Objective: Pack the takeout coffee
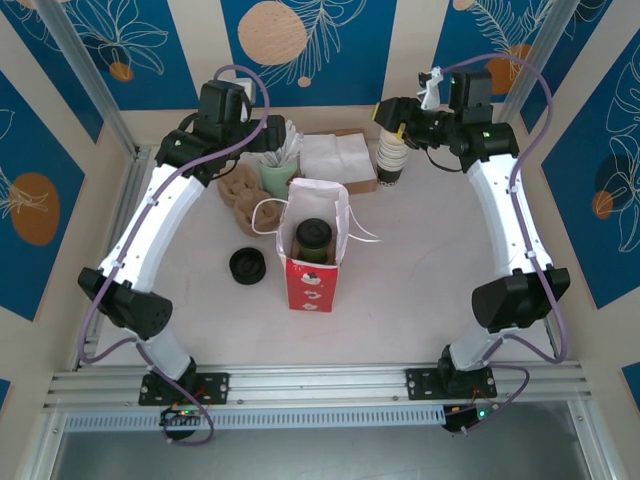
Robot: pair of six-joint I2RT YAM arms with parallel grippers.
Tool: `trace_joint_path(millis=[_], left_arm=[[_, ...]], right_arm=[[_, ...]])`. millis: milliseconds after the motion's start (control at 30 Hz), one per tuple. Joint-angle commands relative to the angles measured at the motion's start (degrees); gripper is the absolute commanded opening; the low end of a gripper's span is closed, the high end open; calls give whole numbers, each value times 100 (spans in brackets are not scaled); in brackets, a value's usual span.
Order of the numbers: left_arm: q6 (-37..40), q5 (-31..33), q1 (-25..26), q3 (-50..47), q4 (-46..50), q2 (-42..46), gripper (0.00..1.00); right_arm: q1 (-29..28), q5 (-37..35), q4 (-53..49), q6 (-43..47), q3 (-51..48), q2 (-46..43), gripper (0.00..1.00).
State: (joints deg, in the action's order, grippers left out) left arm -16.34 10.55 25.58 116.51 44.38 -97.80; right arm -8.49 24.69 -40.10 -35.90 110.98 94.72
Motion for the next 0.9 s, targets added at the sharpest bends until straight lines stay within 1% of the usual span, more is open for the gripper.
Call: trace_joint_path(millis=[0,67,233,367,467,600,700,767,867], left_arm=[[344,-631,-116,27,178,-180,96],[355,-695,-133,305,605,-312,96],[514,-675,-141,-189,220,-304,94],[565,-689,-191,-43,135,-610,91],[595,-899,-246,123,176,-889,85],[622,-897,-285,189,106,-1173,81],[559,-1049,-322,268,50,-1382,76],[574,-1115,-360,366,58,-1554,68],[571,-1222,-428,605,141,-1828,61]], right_arm=[[-230,105,-583,-89,-179,-445,60],[-313,74,-718,6,-507,-706,60],[-338,-163,-727,-70,-1354,-1276,57],[-337,-353,-738,2,-1580,-1483,57],[-336,-393,-671,20,-1685,-1552,57],[-332,-440,-617,78,-1777,-1594,52],[-326,-482,-554,70,-1892,-1597,52],[-328,-478,-500,41,-1959,-1592,51],[-326,-397,-466,46,-1992,-1545,46]])
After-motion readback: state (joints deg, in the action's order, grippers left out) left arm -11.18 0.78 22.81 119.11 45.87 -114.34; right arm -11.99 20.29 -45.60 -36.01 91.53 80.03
